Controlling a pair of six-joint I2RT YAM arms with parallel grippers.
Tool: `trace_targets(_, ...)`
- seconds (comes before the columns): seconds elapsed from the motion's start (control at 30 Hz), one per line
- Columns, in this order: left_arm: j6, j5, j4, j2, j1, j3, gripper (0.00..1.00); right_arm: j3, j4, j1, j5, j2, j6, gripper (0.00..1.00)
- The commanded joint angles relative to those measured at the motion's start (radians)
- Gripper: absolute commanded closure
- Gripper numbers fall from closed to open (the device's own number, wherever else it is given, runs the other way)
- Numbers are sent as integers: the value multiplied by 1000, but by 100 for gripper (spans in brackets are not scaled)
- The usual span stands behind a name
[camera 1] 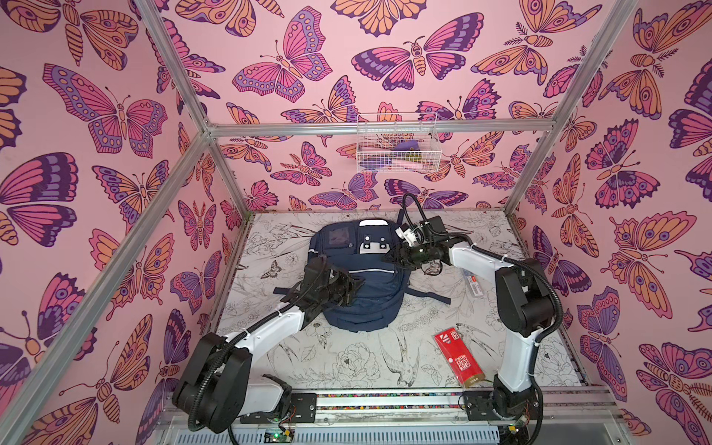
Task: Pack books, pencil case, and school supplies into a backpack
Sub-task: Unzip the student bag at the center of the table.
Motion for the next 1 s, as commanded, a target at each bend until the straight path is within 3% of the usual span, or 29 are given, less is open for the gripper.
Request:
trace_targets(0.0,-38,39,84,-30,18,-5,100,-66,13,16,-160,-53,-31,33)
trace_targets(0.2,-11,72,33,-45,65,7,100,-149,-4,16,-229,-89,-66,36)
trace_targets(0.5,29,70,-63,-105,95,-8,100,-247,25,42,-234,-191,-57,43)
trace_targets(0.67,30,70,-62,-110,95,-5,100,-264,28,63,-185,-195,-58,52)
trace_targets(0.97,29,75,-63,-111,95,-10,100,-249,-34,130,18,-251,-135,50)
